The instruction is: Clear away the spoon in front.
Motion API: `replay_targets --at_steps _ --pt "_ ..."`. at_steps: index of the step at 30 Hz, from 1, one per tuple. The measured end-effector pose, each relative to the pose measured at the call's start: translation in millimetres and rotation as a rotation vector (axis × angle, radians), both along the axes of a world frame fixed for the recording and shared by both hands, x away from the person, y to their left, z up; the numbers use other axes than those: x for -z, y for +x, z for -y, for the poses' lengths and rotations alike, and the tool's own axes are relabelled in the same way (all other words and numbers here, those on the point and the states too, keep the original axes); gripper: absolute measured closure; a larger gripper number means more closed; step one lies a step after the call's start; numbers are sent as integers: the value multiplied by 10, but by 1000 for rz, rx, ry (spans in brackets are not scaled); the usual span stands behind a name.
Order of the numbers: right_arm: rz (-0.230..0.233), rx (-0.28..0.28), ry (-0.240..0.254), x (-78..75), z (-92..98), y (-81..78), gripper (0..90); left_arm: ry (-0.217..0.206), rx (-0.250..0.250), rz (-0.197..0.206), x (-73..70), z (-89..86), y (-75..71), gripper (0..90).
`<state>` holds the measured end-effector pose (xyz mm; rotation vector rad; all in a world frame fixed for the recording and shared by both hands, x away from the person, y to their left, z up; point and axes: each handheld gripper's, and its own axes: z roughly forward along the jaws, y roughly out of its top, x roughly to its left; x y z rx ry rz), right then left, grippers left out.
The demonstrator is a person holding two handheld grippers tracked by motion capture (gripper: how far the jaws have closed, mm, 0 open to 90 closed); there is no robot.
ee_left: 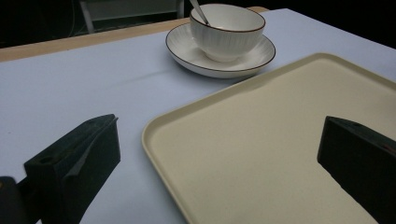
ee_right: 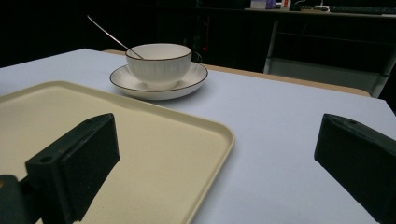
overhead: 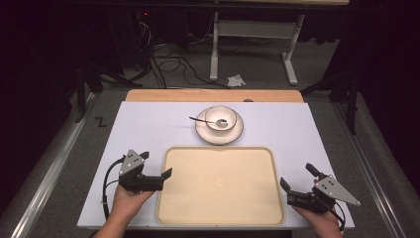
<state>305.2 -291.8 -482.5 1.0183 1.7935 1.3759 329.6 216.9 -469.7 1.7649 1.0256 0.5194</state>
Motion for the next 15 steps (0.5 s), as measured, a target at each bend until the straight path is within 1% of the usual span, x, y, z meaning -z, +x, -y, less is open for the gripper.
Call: replay_targets --at_steps 2,3,10,13,15 --pt "-2 2 3 0 1 -2 5 -1 2 -3 -3 8 14 1" --pt "-1 1 2 0 2 0 5 -7 6 -7 -13 33 53 2" --pt "-3 -3 -3 4 -9 2 5 -20 9 -8 -99 95 196 1" --pt "-5 -4 0 8 -4 6 5 -36 9 -17 -126 119 258 2" --pt "-4 -5 2 6 -2 5 5 -33 11 -20 -140 141 296 1"
